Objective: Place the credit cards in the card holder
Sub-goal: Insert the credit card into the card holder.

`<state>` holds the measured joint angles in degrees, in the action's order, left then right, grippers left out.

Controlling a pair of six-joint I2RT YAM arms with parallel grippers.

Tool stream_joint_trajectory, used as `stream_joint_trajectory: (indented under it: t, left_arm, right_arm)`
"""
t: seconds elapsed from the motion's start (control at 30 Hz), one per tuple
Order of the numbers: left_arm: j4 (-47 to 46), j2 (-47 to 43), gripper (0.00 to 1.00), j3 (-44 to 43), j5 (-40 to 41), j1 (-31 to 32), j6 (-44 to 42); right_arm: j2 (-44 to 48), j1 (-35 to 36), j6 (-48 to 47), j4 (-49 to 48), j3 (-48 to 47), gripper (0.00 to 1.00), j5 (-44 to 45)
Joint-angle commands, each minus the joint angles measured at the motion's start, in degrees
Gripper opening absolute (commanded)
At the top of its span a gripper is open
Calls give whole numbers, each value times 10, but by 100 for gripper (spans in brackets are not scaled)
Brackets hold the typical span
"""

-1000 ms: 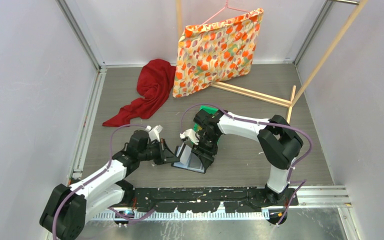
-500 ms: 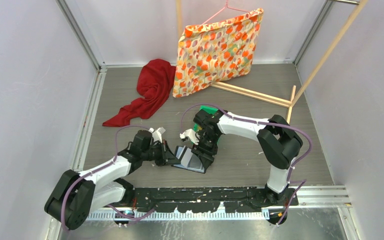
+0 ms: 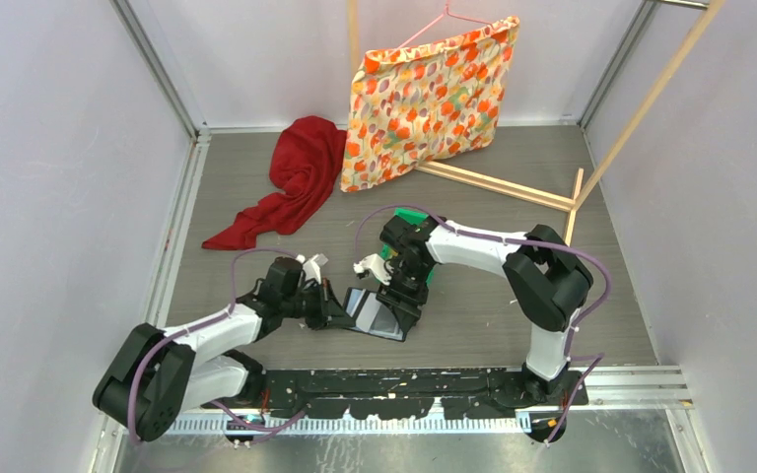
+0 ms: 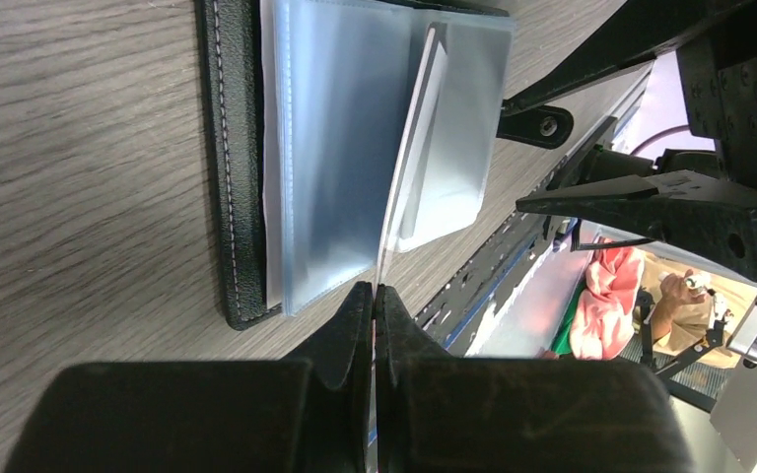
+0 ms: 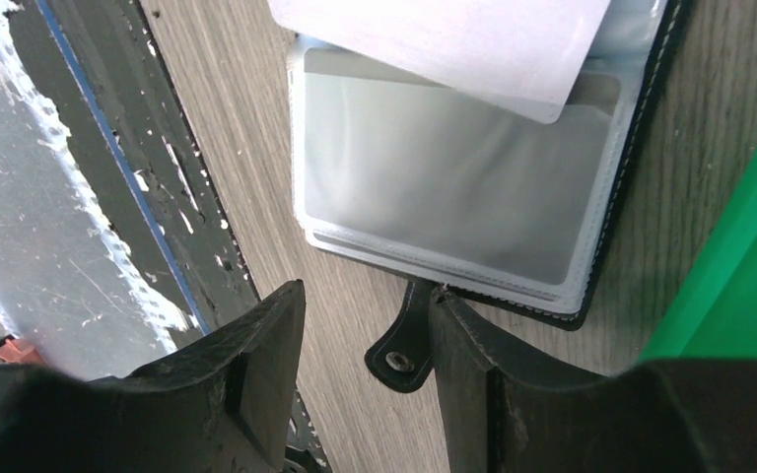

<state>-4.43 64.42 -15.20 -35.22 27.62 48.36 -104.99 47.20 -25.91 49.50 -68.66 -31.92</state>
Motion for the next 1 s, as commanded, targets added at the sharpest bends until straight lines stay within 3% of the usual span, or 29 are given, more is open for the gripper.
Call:
stream_joint_trajectory:
  t: [0.0, 0.67, 0.97]
  left_arm:
    - [-6, 16, 0, -23, -11, -3, -27]
    - [-86, 83, 0, -19, -37, 4, 11]
    - [-116, 106, 0, -6, -17, 35, 41]
  right_arm:
    - [-13, 4, 7, 3, -29, 54, 16]
    - [-45, 27, 9, -3, -38, 54, 63]
    - [-51, 30, 9, -2, -40, 53, 62]
